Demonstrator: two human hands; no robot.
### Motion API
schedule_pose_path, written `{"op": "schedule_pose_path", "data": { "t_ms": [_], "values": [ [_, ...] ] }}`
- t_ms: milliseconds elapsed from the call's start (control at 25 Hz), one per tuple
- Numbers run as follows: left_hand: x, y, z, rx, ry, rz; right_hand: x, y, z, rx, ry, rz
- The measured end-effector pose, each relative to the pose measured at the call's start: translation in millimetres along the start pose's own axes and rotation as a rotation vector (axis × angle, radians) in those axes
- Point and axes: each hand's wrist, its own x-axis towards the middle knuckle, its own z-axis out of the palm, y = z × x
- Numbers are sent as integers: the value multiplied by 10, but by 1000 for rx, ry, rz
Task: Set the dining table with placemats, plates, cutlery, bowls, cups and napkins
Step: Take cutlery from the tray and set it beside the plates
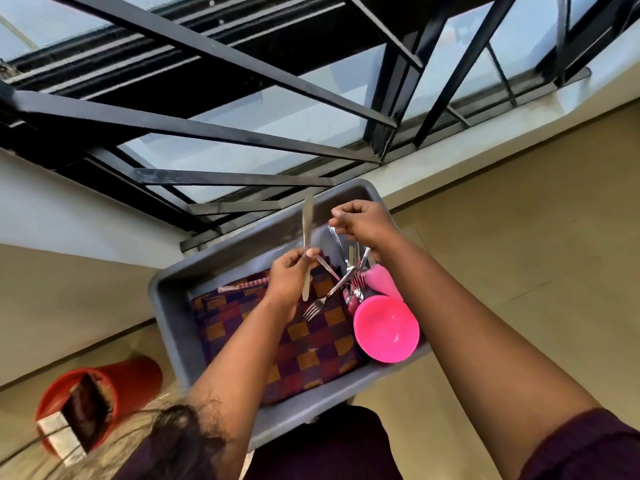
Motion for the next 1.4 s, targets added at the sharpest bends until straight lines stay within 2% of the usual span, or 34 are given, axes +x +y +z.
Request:
{"op": "schedule_pose_path", "data": {
  "t_ms": [80,160,320,400,480,560,600,640,680,760,840,880,1000,1080,1240,1400],
  "values": [
    [-63,-18,-13,-34,6,-30,-72,35,-76,-44,99,2],
    [-138,-4,-26,-39,-9,-47,-156,12,-173,-72,117,-2],
    [-257,129,103,-65,-216,-47,-284,-46,-272,-119,-83,42],
    [-217,255,200,9,-338,-14,-316,-55,-240,-178,-127,46],
    [-116,370,266,89,-415,-14,-281,-60,-253,-196,-45,19],
    [20,411,325,138,-380,-62,-293,-113,-348,-163,12,21],
    [103,372,359,243,-330,-30,-301,-137,-401,-138,40,26],
    [192,319,382,485,-282,85,-298,-154,-452,-105,70,33],
    [286,244,402,827,-282,243,-293,-167,-502,-70,94,45],
    [390,44,468,1474,-448,444,-293,-182,-596,-19,116,45],
    [387,-69,496,1861,-568,513,-274,-139,-676,-21,134,38],
    [386,-105,484,1962,-583,559,-265,-111,-718,-30,144,34],
    [415,-164,339,1964,-534,572,-270,-76,-813,-48,163,37],
    [454,-165,256,1863,-466,561,-285,-93,-841,-31,171,31],
    [564,-68,416,1600,-295,711,-316,-124,-892,26,214,29],
    [685,26,854,1614,-349,785,-335,-96,-1002,24,298,46]
  ]
}}
